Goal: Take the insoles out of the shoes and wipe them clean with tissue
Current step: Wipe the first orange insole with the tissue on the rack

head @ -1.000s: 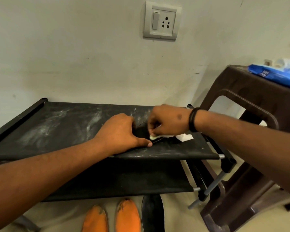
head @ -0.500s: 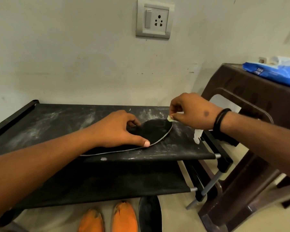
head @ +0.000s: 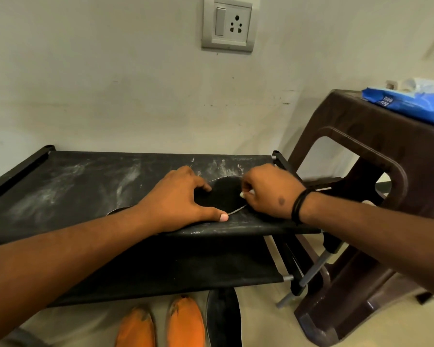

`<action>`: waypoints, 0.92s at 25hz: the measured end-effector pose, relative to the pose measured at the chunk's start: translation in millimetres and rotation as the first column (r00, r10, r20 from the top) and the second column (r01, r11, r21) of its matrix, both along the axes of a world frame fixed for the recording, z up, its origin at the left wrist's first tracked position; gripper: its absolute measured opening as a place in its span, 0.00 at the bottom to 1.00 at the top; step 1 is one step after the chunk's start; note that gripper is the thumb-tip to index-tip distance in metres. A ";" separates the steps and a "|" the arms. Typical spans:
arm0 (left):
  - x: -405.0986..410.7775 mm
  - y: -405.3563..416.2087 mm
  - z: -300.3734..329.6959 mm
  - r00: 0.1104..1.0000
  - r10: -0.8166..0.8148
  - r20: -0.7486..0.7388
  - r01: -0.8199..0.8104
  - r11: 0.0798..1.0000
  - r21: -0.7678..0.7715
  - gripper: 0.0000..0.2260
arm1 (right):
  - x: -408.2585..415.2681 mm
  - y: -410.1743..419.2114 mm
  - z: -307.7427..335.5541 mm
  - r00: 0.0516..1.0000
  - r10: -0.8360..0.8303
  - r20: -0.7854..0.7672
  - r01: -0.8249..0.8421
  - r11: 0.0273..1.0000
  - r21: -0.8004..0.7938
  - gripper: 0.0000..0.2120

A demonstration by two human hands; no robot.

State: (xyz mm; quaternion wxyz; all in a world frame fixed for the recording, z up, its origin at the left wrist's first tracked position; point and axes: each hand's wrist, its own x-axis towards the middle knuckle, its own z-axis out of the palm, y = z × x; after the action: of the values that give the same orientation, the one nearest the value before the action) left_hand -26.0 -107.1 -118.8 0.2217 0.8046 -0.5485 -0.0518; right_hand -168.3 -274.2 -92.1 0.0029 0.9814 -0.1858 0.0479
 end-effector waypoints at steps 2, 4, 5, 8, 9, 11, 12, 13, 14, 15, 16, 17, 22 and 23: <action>0.3 1.2 -0.5 1.000 0.006 -0.002 -0.006 1.000 0.004 0.34 | 1.4 19.9 -4.1 0.993 0.114 0.015 -0.115 0.987 0.116 0.06; 0.3 2.5 1.1 1.000 -0.002 0.000 0.002 1.000 -0.002 0.34 | 4.1 19.5 -2.4 0.994 0.109 0.001 -0.108 0.982 0.153 0.07; -1.0 3.4 3.0 1.000 -0.008 -0.003 0.008 1.000 -0.006 0.34 | 6.9 10.8 1.4 0.998 0.053 -0.018 -0.051 0.993 0.103 0.07; -4.8 3.3 5.4 1.000 -0.013 0.001 0.013 1.000 -0.020 0.33 | 4.8 -13.8 7.2 0.993 -0.090 -0.071 0.089 0.996 -0.014 0.08; -4.3 3.4 4.9 1.000 -0.006 0.007 0.006 1.000 -0.025 0.33 | 4.9 -9.9 7.1 0.995 -0.061 -0.083 0.063 0.998 0.019 0.08; -2.3 2.4 2.0 1.000 0.018 0.013 -0.018 0.999 -0.038 0.33 | 7.5 12.6 6.8 0.993 0.084 -0.077 -0.072 0.986 0.153 0.07; -1.7 1.5 1.2 0.999 0.031 0.017 -0.030 0.999 -0.043 0.33 | 10.4 22.3 4.6 0.987 0.142 -0.072 -0.125 0.970 0.208 0.07; -1.1 0.5 0.6 0.999 0.038 0.019 -0.038 0.998 -0.048 0.34 | 15.2 25.0 3.0 0.985 0.158 -0.077 -0.140 0.970 0.199 0.07; -0.1 -0.1 0.2 0.999 0.041 0.017 -0.040 0.998 -0.051 0.35 | 21.5 20.0 3.8 0.988 0.126 -0.086 -0.114 0.984 0.138 0.07; -0.4 -0.1 0.5 0.999 0.039 0.010 -0.039 0.998 -0.052 0.36 | 27.3 10.5 6.8 0.994 0.062 -0.095 -0.057 0.997 0.048 0.07; -0.9 -0.2 0.1 0.999 0.036 0.005 -0.036 0.998 -0.054 0.37 | 29.4 0.2 10.2 0.995 -0.008 -0.096 0.005 0.999 -0.034 0.07; -1.4 0.2 0.2 0.999 0.035 0.008 -0.035 0.998 -0.058 0.38 | 28.9 -8.3 12.7 0.993 -0.058 -0.105 0.048 0.995 -0.093 0.07; 2.2 -1.0 -2.5 0.999 0.044 0.010 -0.044 0.998 -0.043 0.34 | 24.0 26.1 10.4 0.970 0.183 -0.159 -0.141 0.959 0.247 0.06; 2.9 -1.2 -2.1 0.999 0.043 0.016 -0.042 0.998 -0.047 0.36 | 26.9 27.1 6.8 0.975 0.186 -0.122 -0.148 0.952 0.268 0.06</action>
State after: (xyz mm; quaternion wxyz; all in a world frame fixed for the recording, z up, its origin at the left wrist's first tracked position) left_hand -23.2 -108.3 -120.9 0.2367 0.8110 -0.5343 -0.0275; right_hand -141.4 -247.1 -85.3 -0.1149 0.9865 -0.1059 -0.0484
